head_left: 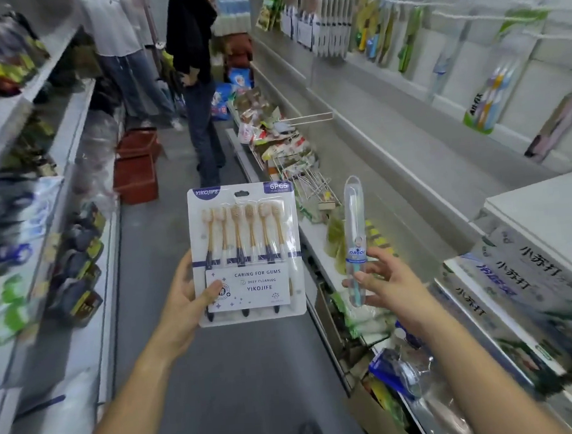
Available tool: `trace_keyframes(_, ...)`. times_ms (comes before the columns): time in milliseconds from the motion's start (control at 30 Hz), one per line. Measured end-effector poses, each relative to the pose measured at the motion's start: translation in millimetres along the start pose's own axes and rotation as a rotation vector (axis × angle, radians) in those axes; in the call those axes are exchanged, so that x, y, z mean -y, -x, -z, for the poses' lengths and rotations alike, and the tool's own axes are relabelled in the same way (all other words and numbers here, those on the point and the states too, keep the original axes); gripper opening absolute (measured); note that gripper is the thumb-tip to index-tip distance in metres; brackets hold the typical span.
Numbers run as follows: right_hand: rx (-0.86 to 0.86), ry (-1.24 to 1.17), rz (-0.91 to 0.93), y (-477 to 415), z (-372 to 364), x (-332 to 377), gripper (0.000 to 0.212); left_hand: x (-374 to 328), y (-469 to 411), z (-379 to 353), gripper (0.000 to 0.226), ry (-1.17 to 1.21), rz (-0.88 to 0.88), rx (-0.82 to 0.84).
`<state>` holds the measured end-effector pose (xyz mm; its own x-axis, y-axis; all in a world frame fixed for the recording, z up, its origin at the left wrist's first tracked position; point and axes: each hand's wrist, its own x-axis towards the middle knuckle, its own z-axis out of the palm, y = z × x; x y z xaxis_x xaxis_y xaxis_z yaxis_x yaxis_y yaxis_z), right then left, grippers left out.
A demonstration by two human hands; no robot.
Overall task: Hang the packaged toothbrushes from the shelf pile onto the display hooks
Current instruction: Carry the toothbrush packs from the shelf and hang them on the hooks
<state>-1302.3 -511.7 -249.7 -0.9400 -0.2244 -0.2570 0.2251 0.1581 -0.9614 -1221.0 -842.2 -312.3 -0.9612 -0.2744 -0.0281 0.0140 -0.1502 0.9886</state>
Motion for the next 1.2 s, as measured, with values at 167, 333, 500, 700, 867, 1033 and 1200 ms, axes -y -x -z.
trace_keyframes(167, 0.088, 0.003, 0.000, -95, -19, 4, 0.033, -3, -59, 18, 0.077, -0.011, 0.045, -0.076)
trace_keyframes(333, 0.210, -0.018, 0.018, -187, -53, 42, 0.036, -38, -128, 38, 0.103, -0.037, 0.011, -0.159)
trace_keyframes(500, 0.254, 0.014, 0.050, -267, -91, 79, 0.033, -60, -197, 65, 0.099, -0.037, -0.026, -0.224)
trace_keyframes(700, 0.276, 0.049, 0.107, -372, -147, 112, 0.033, -66, -305, 122, 0.095, -0.035, -0.069, -0.228)
trace_keyframes(867, 0.235, 0.071, 0.115, -464, -200, 141, 0.032, -68, -417, 176, 0.083, -0.004, -0.077, -0.156)
trace_keyframes(1033, 0.174, 0.086, 0.108, -550, -237, 177, 0.035, -83, -522, 214, 0.076, -0.033, -0.047, -0.112)
trace_keyframes(1200, 0.132, 0.091, 0.122, -630, -254, 208, 0.036, -89, -614, 229, 0.081, -0.057, -0.025, -0.070)
